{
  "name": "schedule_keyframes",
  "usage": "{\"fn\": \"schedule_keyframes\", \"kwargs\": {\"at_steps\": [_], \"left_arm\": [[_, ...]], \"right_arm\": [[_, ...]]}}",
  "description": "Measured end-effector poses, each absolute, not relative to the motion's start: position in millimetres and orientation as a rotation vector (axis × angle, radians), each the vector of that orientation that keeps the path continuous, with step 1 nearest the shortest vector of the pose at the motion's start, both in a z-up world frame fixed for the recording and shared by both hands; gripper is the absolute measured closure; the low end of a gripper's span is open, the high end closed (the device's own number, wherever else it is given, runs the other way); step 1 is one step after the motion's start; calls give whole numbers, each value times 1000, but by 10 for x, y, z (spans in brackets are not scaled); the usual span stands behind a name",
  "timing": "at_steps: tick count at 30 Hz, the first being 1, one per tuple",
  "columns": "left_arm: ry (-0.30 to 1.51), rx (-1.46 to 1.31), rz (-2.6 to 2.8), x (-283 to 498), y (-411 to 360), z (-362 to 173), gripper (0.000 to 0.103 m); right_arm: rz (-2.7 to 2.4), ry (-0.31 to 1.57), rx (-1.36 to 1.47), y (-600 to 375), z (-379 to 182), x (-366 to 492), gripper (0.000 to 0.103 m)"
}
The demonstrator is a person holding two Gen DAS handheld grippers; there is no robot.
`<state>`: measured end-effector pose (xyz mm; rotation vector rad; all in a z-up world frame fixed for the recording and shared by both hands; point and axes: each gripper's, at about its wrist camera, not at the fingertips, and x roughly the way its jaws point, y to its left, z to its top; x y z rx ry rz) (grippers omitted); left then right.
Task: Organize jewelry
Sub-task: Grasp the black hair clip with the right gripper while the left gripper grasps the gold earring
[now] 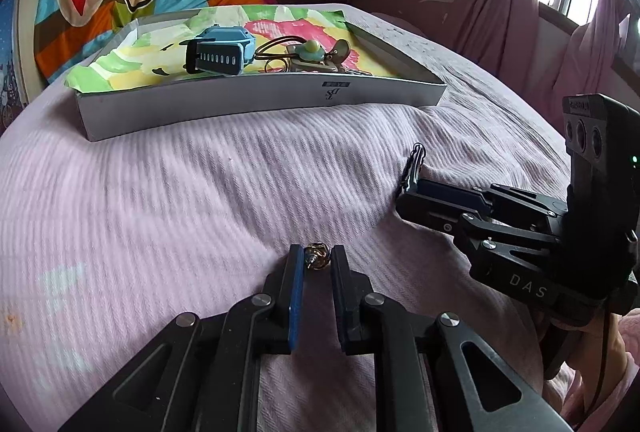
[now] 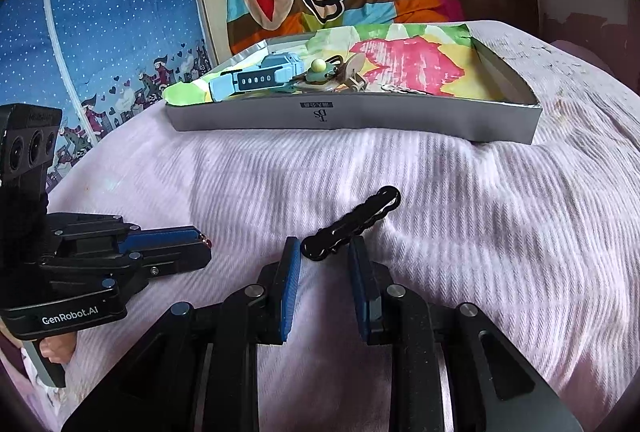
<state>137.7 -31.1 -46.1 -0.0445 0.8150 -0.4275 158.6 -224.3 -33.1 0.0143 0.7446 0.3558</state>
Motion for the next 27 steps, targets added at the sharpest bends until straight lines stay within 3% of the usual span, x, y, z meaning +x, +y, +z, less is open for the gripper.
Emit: {"fn": "schedule_keyframes", "kwargs": {"at_steps": [8,15,27], "left_arm": [[808,-54,-427,1362,-294,-473,90],[799,-54,-425,1356,-299,-464,90],[645,-126,-376,1248,-165,-181,90]], "right_arm": [[360,757,57,-2238,-369,1717,80],[326,753,23,-2196,-404,1703,88],[380,598,67,-2280,-209,1515,88]]}}
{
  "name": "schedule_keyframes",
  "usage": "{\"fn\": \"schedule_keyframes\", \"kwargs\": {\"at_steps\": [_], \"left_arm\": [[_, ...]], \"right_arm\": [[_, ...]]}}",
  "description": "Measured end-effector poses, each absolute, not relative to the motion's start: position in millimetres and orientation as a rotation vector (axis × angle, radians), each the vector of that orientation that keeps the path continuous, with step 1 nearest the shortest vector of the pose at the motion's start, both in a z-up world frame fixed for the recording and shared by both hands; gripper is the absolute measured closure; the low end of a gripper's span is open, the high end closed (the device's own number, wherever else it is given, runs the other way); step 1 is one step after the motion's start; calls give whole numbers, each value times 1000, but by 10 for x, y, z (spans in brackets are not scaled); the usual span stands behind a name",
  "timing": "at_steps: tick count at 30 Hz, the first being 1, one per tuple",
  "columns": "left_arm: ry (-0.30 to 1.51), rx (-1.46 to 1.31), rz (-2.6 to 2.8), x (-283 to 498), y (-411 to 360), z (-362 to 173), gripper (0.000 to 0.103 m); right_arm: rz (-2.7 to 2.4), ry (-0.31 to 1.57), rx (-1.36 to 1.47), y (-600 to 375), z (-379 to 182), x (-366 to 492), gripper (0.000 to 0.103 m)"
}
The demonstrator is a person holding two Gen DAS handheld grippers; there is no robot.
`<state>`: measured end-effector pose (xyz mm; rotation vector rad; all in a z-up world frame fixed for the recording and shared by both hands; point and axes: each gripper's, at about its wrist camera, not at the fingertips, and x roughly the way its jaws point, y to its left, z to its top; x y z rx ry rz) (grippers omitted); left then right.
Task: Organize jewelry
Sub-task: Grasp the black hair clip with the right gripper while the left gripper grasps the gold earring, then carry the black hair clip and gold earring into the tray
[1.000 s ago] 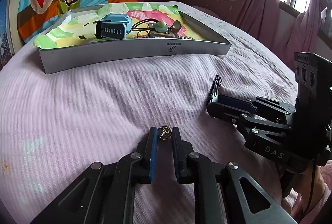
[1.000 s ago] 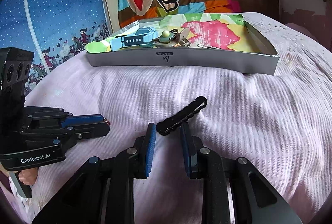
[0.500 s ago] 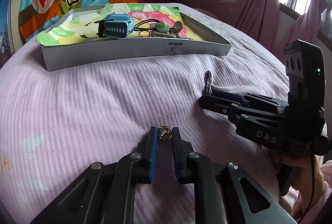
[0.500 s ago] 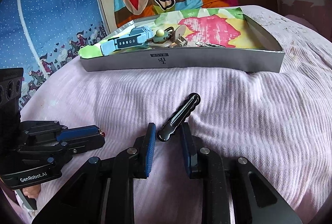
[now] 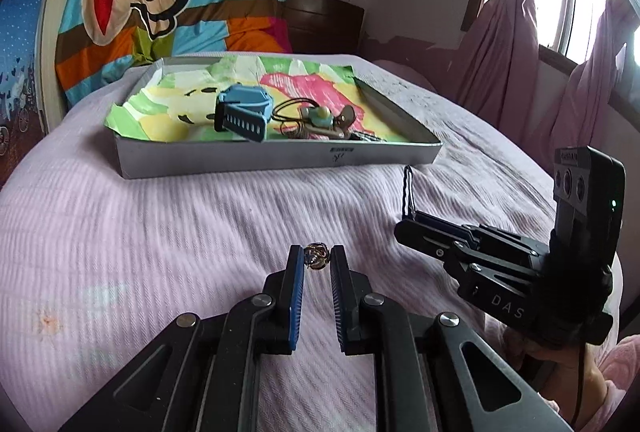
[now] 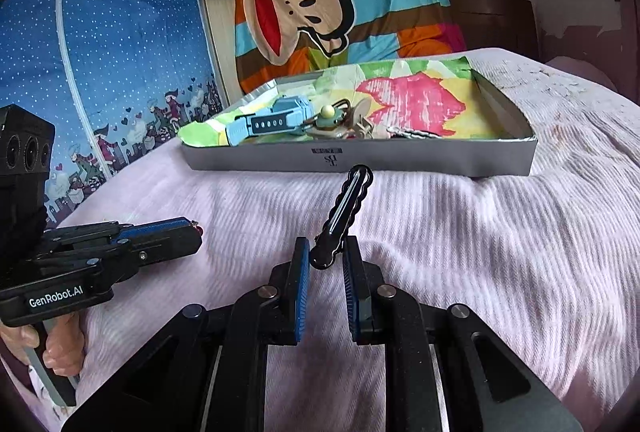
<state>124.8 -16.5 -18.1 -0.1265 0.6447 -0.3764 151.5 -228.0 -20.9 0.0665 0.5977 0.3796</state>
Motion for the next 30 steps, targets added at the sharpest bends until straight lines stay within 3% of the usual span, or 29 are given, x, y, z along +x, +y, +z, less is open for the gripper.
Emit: {"fn": "schedule_keyframes", "kwargs": {"at_steps": [15,30], "left_arm": [[501,-171,-239,1968,-260,407,90],[571,-126,-196,2576,-572,254,90]], "right_arm": [[382,416,-24,-2290,482,1965,88],[313,512,66,-2555,149,2532,88]]}}
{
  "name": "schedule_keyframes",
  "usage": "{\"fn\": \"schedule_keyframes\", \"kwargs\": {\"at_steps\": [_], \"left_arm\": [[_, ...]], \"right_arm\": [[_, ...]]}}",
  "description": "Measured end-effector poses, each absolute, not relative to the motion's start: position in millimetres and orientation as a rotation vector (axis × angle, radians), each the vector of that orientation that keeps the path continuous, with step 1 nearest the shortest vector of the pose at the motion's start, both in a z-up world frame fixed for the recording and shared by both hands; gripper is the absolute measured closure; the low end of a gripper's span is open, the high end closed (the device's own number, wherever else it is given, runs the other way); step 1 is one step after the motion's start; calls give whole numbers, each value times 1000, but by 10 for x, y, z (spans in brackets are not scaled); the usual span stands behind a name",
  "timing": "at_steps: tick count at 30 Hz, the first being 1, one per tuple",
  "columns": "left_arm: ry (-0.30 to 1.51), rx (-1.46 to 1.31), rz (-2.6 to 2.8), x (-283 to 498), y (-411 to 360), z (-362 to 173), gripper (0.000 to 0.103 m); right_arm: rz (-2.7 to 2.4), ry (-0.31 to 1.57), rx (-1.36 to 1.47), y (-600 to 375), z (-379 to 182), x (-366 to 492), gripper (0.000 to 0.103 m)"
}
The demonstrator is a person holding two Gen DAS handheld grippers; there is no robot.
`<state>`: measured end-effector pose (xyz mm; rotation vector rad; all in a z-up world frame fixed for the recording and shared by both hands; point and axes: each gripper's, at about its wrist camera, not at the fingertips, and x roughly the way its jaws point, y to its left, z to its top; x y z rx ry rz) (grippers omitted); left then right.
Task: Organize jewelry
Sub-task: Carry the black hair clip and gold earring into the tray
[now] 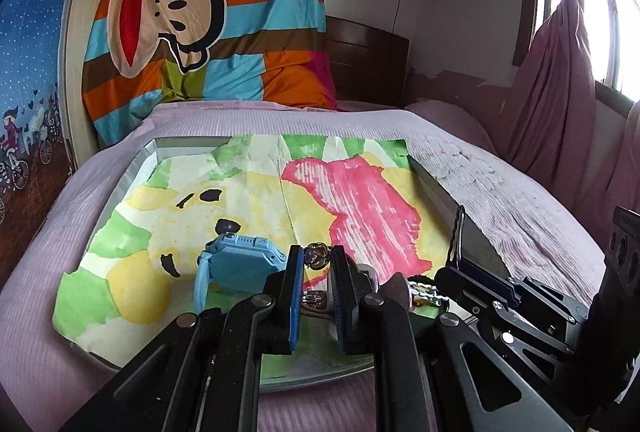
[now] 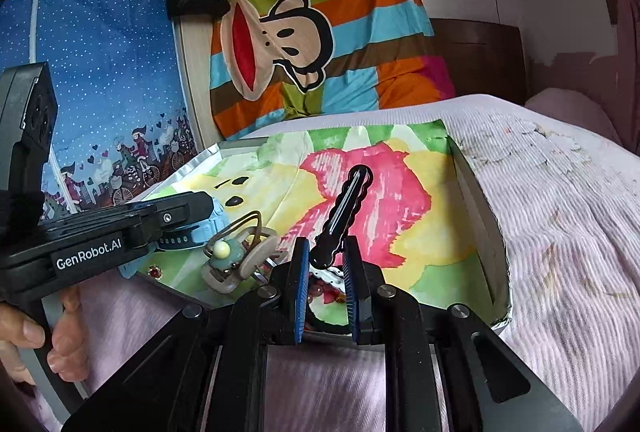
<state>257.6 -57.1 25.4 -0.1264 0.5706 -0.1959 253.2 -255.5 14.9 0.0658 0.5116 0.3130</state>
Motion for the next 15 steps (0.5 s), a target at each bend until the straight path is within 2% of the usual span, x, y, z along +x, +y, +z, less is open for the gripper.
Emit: {"fn": "schedule_keyframes", "kwargs": {"at_steps": [15], "left_arm": [[629,-54,-190,2675,-725,120,90]], "right_arm": [[324,577,71,-2502,-27,2659,88]]}}
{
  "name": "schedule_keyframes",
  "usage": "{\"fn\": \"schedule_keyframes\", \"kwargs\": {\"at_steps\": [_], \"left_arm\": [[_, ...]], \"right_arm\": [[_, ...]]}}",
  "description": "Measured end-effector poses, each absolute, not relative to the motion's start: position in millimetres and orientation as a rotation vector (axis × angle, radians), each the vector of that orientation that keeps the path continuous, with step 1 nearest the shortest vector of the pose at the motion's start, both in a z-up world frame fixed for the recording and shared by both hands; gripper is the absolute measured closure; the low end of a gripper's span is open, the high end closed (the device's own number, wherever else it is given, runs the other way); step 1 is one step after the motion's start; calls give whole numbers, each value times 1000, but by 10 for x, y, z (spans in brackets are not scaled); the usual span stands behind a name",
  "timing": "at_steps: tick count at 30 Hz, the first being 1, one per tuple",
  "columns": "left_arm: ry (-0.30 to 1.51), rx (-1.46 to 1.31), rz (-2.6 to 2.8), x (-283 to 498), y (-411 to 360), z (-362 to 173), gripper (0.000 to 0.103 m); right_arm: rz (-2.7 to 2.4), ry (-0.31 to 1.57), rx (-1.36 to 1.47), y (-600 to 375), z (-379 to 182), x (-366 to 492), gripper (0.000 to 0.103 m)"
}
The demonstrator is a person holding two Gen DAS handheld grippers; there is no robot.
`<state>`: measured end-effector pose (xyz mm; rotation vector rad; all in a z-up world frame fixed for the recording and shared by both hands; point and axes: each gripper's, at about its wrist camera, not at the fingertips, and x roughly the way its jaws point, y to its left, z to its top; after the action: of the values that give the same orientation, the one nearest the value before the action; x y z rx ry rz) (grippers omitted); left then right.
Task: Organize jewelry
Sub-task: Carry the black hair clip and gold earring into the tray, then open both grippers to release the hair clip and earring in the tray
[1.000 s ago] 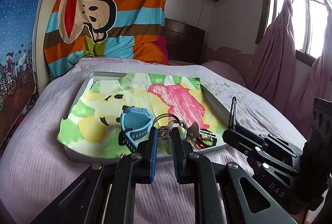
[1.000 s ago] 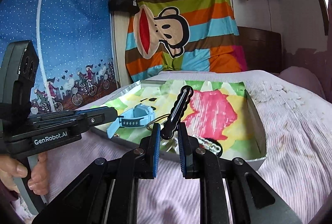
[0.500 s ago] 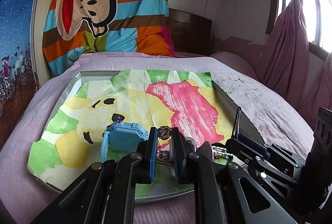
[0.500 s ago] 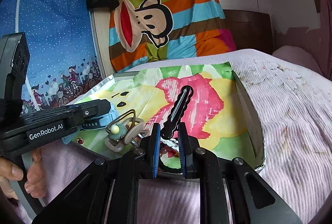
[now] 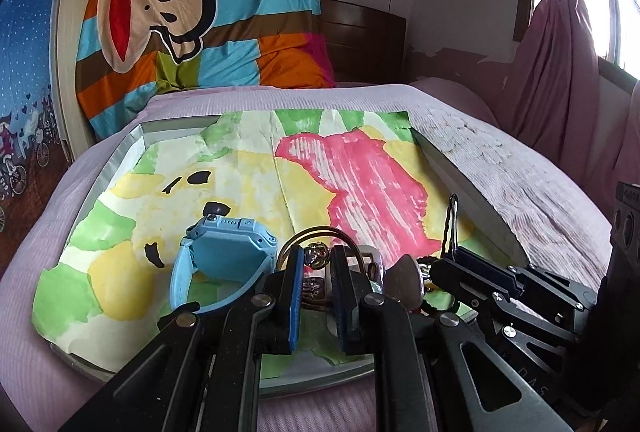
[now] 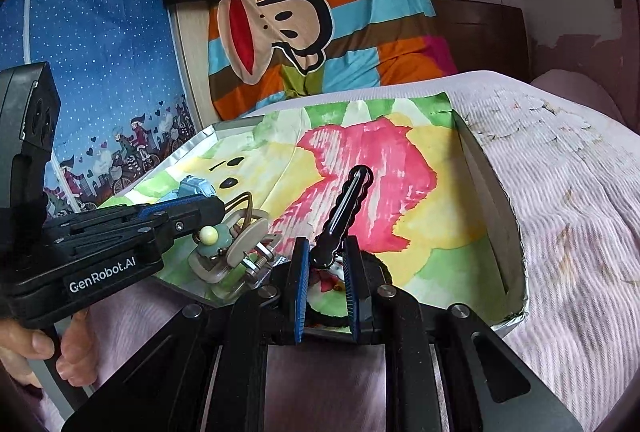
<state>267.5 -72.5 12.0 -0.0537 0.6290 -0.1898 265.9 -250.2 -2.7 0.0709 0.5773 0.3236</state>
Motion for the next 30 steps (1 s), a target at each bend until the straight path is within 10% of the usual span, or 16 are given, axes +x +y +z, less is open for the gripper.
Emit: {"fn": "schedule_keyframes", "kwargs": {"at_steps": [15,24,30], "left_arm": [[652,-79,-195,2659,-653,155,90],[598,-139,-187,2537,-549,238,77],[543,-166,-178,2383,-478,344,54]], "right_arm": [[288,591,45,-2531,0,2633,88],[278,536,62,-2601,72,2516,87],[263,463,86,-2699,195,2355,69]]}}
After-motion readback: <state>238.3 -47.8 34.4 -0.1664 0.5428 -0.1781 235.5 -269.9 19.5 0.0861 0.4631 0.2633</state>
